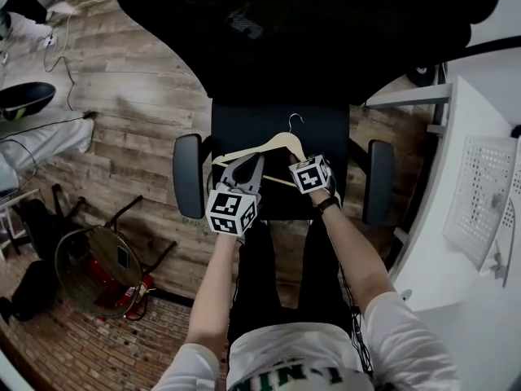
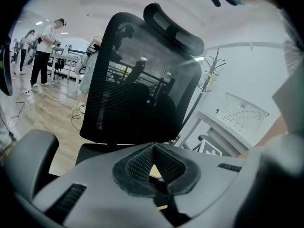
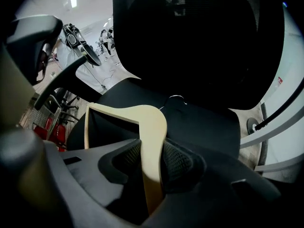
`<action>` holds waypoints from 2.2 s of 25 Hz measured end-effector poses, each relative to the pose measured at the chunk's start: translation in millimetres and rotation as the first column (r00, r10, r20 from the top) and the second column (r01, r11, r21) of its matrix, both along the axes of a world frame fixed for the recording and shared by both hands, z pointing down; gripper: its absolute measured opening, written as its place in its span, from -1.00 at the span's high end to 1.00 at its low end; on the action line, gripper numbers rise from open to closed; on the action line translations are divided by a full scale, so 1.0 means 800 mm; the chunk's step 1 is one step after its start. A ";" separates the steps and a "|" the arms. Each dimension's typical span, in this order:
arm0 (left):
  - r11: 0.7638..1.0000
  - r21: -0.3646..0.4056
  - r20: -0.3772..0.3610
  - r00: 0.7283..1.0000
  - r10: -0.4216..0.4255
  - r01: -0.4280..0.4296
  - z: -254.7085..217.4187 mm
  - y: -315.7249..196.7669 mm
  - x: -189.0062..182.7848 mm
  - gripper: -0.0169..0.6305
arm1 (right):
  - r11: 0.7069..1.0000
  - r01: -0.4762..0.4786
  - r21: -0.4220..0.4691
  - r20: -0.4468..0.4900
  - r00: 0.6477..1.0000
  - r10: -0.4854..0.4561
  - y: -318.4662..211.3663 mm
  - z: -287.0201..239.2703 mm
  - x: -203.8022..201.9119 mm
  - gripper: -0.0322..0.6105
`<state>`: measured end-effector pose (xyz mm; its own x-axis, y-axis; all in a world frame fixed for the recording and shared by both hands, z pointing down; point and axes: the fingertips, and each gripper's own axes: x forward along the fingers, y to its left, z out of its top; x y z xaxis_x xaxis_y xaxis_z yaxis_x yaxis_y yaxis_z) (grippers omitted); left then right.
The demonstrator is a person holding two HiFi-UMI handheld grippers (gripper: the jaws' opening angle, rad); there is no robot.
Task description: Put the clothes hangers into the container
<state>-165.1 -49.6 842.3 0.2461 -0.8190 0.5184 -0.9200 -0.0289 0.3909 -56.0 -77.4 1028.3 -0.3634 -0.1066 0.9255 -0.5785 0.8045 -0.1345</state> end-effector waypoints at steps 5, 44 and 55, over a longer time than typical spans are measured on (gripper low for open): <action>1.000 0.014 0.003 1.000 -0.024 0.024 -0.056 -0.006 0.001 0.91 | 0.996 0.031 0.086 -0.002 1.000 -0.031 -0.018 -0.078 0.001 0.39; 0.821 0.403 0.132 0.913 0.386 -0.405 -0.591 -0.119 0.299 0.91 | 0.665 -0.200 0.719 0.081 0.975 0.205 -0.197 -0.818 0.412 0.39; 0.675 0.433 0.181 0.791 0.584 -0.598 -0.623 -0.148 0.462 0.91 | 0.552 -0.294 0.780 0.009 0.888 0.460 -0.198 -0.869 0.622 0.39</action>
<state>204.4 -167.8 344.1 0.7519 -0.6425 0.1477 -0.6592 -0.7333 0.1663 441.4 -236.1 333.2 0.0365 -0.8696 0.4924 -0.7975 0.2716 0.5387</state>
